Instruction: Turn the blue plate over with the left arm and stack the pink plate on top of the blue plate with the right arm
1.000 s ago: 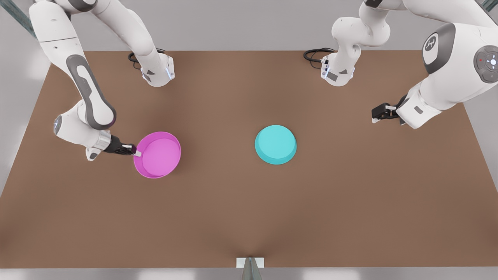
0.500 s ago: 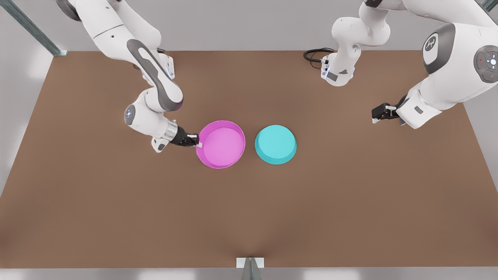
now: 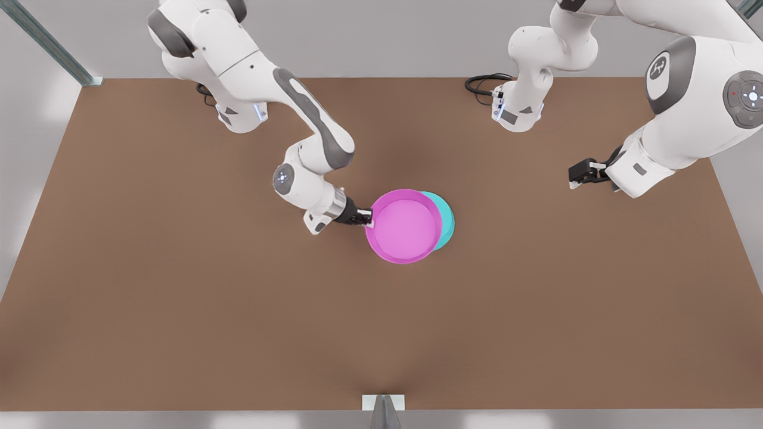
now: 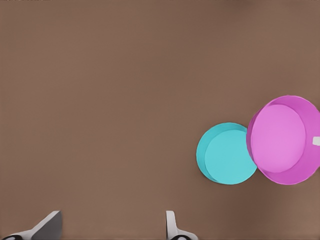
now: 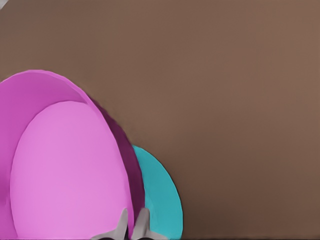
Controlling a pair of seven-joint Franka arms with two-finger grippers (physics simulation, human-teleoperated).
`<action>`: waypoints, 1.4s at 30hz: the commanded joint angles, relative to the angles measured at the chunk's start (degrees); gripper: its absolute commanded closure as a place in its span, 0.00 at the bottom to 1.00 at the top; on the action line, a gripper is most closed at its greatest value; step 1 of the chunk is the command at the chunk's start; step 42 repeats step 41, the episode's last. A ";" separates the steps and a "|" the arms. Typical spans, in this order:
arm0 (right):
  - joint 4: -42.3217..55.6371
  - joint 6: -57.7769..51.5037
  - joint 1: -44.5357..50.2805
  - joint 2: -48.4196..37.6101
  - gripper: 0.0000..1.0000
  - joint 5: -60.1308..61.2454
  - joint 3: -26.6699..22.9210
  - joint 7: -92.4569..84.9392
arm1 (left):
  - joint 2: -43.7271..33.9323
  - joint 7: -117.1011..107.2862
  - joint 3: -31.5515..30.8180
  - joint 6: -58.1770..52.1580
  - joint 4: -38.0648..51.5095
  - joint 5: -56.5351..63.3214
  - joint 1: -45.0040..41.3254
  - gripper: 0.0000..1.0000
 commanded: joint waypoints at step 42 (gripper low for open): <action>9.82 -57.04 -16.26 -24.17 0.00 -44.06 -29.56 -15.56 | 0.17 -0.01 -0.17 -0.49 0.26 0.08 -0.18 0.00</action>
